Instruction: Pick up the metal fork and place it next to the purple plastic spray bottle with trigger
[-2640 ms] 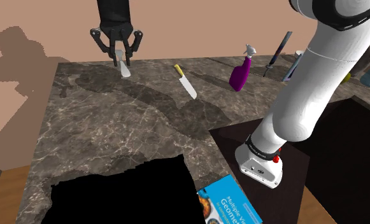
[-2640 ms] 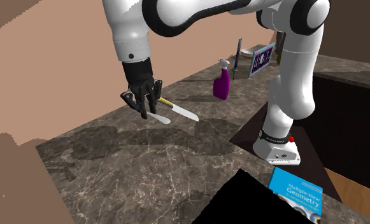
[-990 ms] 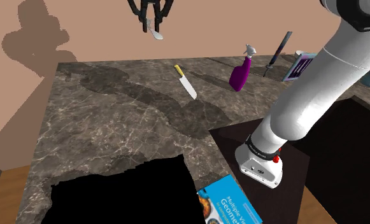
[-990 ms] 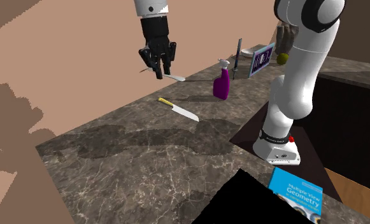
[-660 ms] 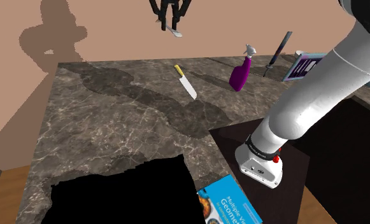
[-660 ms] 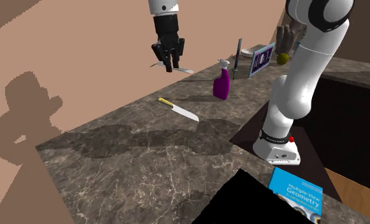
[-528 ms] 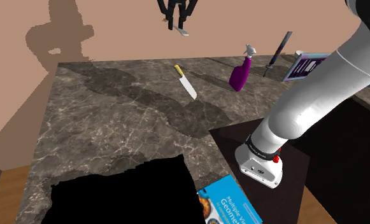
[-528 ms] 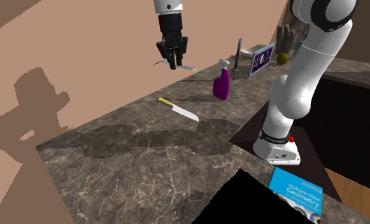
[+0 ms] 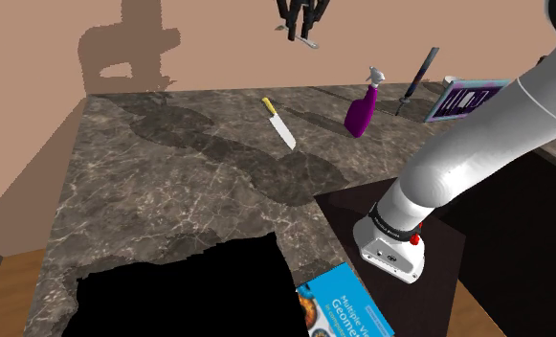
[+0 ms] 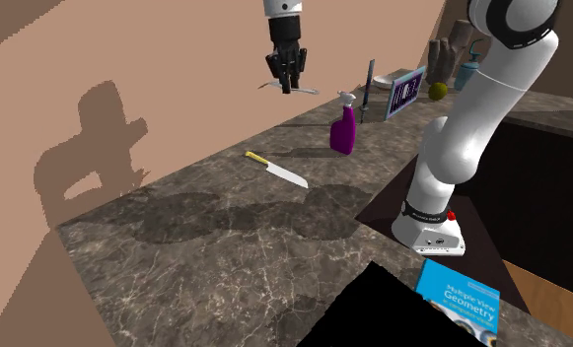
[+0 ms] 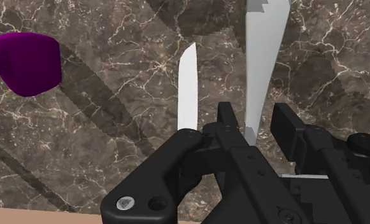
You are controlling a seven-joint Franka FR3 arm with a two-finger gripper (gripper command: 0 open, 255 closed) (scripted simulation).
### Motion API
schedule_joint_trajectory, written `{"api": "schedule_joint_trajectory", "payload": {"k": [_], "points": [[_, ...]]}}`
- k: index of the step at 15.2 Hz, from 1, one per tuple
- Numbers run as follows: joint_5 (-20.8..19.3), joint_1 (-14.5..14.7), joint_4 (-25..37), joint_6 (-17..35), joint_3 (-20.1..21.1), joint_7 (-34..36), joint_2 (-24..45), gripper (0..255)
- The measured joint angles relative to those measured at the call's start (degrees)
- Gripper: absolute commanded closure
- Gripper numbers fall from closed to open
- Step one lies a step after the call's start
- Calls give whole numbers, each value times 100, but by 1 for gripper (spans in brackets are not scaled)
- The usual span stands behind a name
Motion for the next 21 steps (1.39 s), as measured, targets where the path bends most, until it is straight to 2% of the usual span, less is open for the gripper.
{"api": "schedule_joint_trajectory", "payload": {"k": [6, 12, 14, 21], "points": [[-257, -320, -183, -6, -539, -849, -134, 255], [-524, -643, -35, -77, -1094, -1713, -35, 255], [-561, -689, -31, -54, -1175, -1843, -5, 255], [-590, -714, -596, 433, -1210, -1897, -82, 255]]}}
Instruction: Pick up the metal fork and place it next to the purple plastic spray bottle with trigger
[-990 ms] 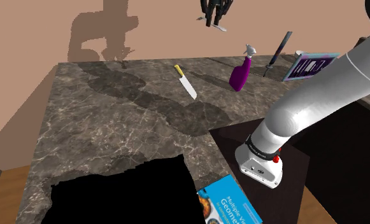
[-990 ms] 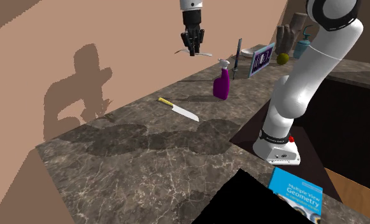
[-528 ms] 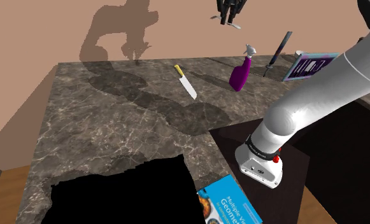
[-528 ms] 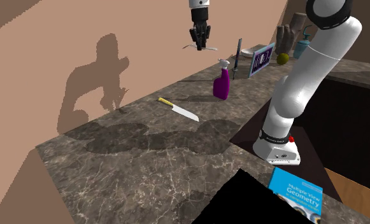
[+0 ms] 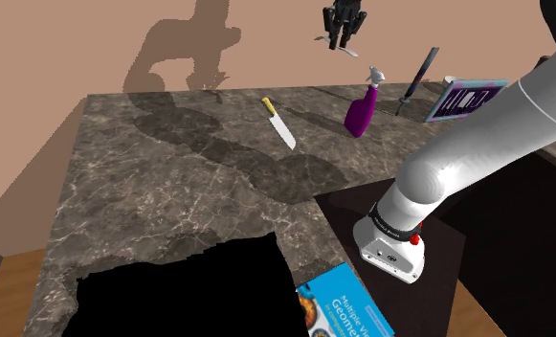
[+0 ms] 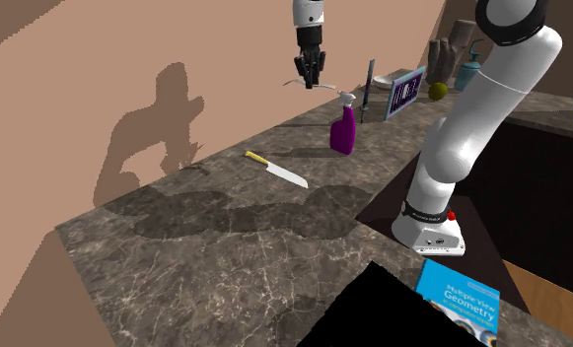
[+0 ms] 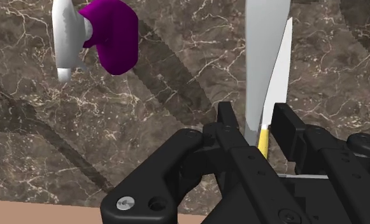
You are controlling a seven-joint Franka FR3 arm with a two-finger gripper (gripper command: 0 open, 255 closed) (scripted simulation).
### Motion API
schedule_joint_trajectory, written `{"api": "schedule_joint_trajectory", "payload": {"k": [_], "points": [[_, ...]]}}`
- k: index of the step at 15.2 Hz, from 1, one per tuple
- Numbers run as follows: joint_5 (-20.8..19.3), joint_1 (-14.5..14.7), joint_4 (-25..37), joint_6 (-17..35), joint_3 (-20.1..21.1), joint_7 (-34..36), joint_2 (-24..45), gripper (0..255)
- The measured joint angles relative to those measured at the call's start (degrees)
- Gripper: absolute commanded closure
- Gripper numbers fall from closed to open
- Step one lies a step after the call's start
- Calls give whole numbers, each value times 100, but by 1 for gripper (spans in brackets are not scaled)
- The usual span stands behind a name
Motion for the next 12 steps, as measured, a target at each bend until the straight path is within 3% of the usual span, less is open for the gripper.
{"api": "schedule_joint_trajectory", "payload": {"k": [12], "points": [[-23, -19, -995, 922, -24, -19, -73, 255]]}}
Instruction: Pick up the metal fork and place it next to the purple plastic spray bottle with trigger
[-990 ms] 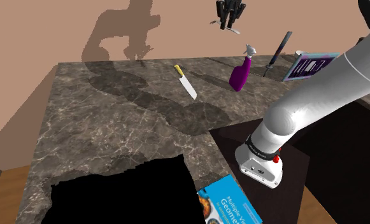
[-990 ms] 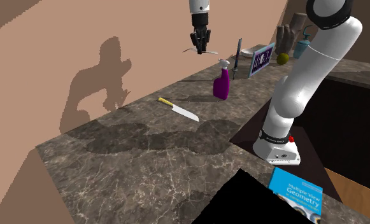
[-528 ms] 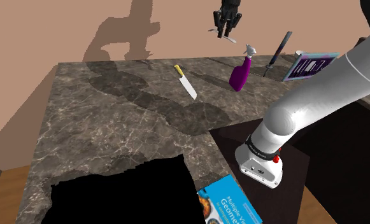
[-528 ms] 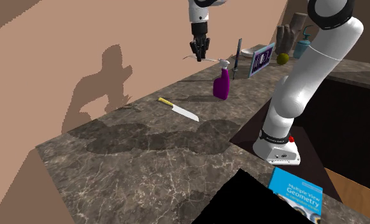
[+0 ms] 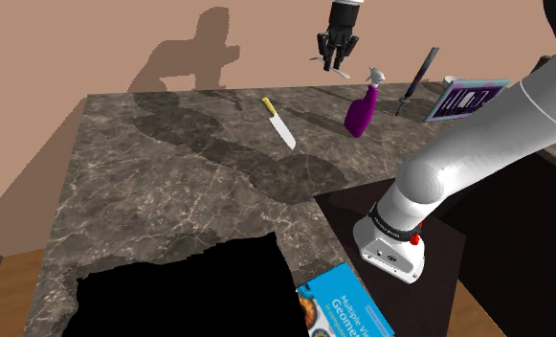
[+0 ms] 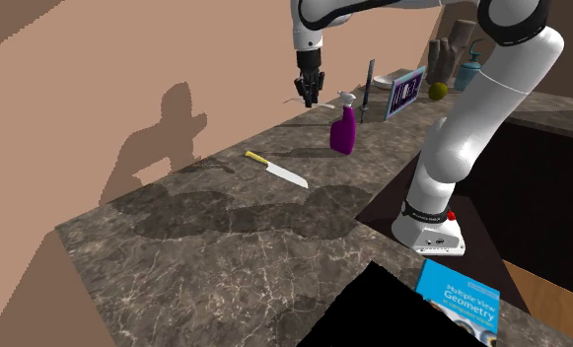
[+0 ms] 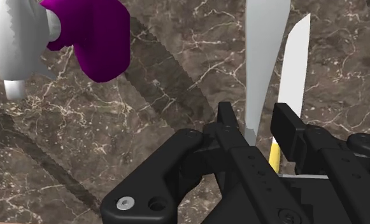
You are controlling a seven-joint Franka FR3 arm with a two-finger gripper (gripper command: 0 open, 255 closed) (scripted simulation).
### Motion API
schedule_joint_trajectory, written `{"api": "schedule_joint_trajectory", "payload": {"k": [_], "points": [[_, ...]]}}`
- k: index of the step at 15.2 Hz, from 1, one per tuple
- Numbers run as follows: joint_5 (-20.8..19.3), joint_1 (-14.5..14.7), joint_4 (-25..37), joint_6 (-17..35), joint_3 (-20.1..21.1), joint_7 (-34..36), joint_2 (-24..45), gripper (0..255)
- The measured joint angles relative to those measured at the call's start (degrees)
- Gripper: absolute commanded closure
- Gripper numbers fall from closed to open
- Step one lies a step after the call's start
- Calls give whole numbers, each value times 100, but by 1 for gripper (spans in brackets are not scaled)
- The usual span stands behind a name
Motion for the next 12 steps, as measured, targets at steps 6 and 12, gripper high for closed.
{"api": "schedule_joint_trajectory", "payload": {"k": [6, 12], "points": [[1, -4, -392, 464, -16, -14, 72, 255], [6, -5, -811, 953, -26, -19, 143, 255]]}}
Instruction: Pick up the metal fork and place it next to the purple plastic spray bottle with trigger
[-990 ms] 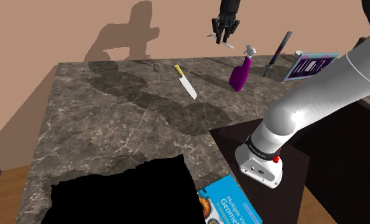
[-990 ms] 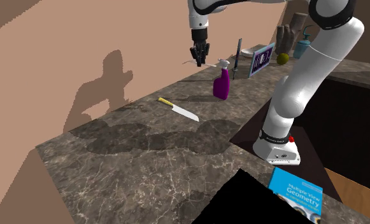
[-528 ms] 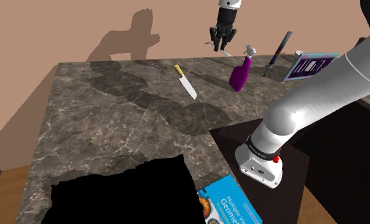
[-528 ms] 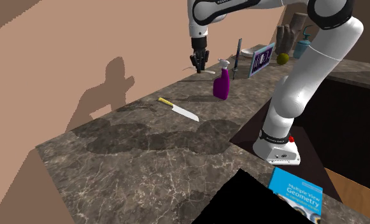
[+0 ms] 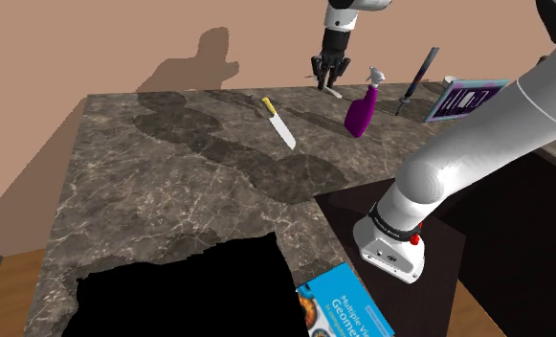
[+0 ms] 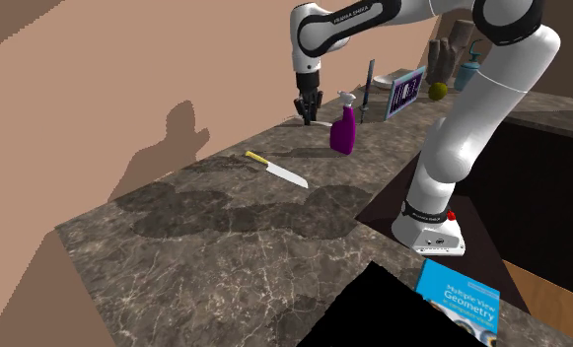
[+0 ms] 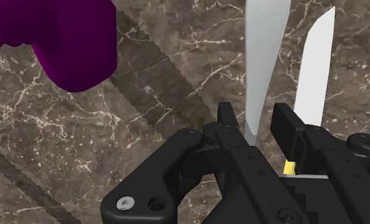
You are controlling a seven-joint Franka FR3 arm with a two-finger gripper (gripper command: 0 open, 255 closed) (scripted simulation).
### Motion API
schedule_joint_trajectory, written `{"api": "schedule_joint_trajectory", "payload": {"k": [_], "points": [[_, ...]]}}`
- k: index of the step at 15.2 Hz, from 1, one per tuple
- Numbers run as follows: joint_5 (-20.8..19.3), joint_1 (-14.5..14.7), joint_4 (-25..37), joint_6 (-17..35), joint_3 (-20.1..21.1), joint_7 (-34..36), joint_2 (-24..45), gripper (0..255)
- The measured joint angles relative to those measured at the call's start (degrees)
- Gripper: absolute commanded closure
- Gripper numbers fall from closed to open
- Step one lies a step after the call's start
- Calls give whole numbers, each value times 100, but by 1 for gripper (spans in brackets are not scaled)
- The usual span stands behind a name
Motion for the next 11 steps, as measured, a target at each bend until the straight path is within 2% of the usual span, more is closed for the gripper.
{"api": "schedule_joint_trajectory", "payload": {"k": [11], "points": [[29, 4, -581, 859, -27, -34, 281, 255]]}}
